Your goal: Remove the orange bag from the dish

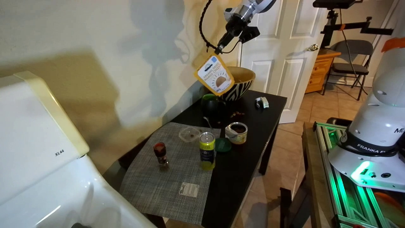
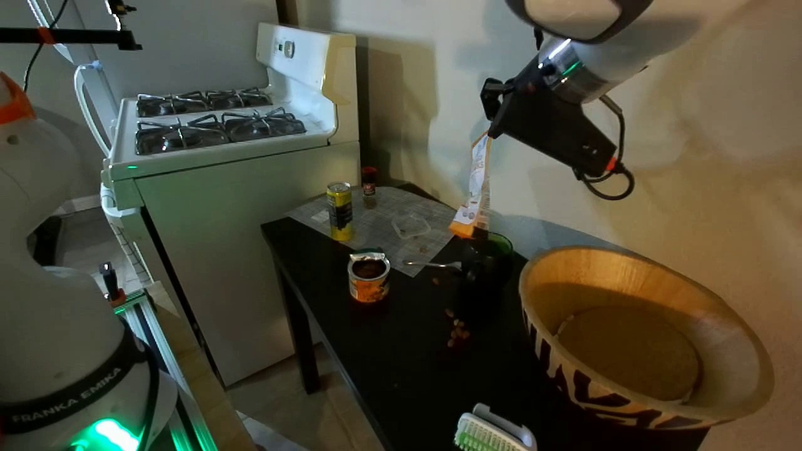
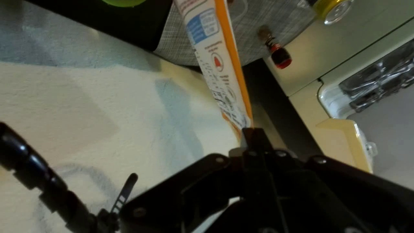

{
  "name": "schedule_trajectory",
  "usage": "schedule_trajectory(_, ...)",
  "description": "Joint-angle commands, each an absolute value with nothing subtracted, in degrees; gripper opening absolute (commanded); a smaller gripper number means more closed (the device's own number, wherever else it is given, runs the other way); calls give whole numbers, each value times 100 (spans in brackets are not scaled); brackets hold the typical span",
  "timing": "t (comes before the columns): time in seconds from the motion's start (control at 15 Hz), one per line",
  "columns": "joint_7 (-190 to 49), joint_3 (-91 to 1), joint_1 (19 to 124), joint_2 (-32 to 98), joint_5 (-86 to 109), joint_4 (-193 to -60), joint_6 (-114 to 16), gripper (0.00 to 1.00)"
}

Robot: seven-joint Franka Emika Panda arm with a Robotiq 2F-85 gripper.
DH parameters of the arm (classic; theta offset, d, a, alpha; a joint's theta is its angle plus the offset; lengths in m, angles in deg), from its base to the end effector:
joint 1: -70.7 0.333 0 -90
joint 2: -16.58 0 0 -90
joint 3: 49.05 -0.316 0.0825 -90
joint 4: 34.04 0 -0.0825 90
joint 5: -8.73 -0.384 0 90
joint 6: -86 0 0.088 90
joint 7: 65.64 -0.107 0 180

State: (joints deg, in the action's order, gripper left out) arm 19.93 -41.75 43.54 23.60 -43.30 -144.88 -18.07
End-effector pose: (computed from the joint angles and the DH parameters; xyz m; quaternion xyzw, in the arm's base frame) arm 0.5105 -0.2690 0.4327 -0.8756 -0.2445 -0.2956 0.2934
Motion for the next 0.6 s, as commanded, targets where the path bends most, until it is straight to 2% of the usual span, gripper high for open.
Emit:
schedule_trajectory(0.0, 2097, -4045, 4978, 2102, -5459, -15351, -2983, 0)
schedule_trajectory(0.53, 3578, -4233, 5918, 2125, -7493, -16204, -4681, 0)
